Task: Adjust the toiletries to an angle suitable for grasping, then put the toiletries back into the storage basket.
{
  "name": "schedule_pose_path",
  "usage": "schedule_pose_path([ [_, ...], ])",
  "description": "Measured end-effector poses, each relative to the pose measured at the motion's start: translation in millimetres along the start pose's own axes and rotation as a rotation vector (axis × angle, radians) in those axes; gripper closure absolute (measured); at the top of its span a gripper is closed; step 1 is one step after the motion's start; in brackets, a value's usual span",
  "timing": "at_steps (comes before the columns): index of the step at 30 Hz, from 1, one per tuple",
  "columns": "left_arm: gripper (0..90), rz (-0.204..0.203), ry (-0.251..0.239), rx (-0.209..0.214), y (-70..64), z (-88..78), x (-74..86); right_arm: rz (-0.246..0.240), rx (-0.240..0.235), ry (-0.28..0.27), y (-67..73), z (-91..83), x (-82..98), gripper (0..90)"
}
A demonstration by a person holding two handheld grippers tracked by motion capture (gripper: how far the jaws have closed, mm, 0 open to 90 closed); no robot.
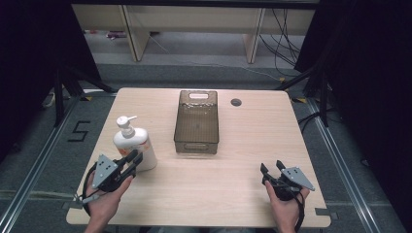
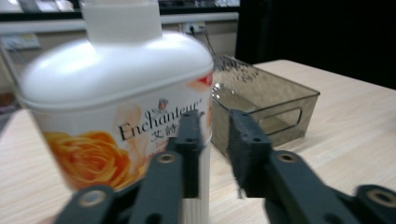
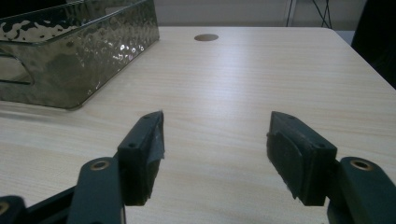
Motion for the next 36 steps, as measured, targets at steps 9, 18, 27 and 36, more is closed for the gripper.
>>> schedule_pose_path([
  [9, 45.1, -0.039, -0.100, -0.136, 1.3, -19.0, -21.8, 0.010, 0.001, -0.003, -0.2, 0.4, 0.4, 33.0],
  [18, 36.5, -0.075, -0.134, -0.202, 5.9, -17.1, -41.3, -0.010, 0.000, -0.008, 0.0, -0.8, 0.4, 32.1],
  [27, 36.7, -0.144, -0.130, -0.298, 1.4, -8.5, -56.7, -0.022, 0.005, 0.004, 1.4, 0.5, -0.1, 31.8],
  [36, 37.8, -0.170, -0.125, -0.348, 2.9, 0.6, -65.5, -0.027, 0.018, 0.003, 1.4, 1.2, 0.0, 31.5],
])
Point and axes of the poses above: each handheld gripper's, and its own axes: z roughly forward along the jaws, x roughly out of its underside, y roughly to its left, the point moved 3 cm from there along z, roughly forward along the jaws, and after that the axes turned 14 degrees about y, right-handed, at the moved point
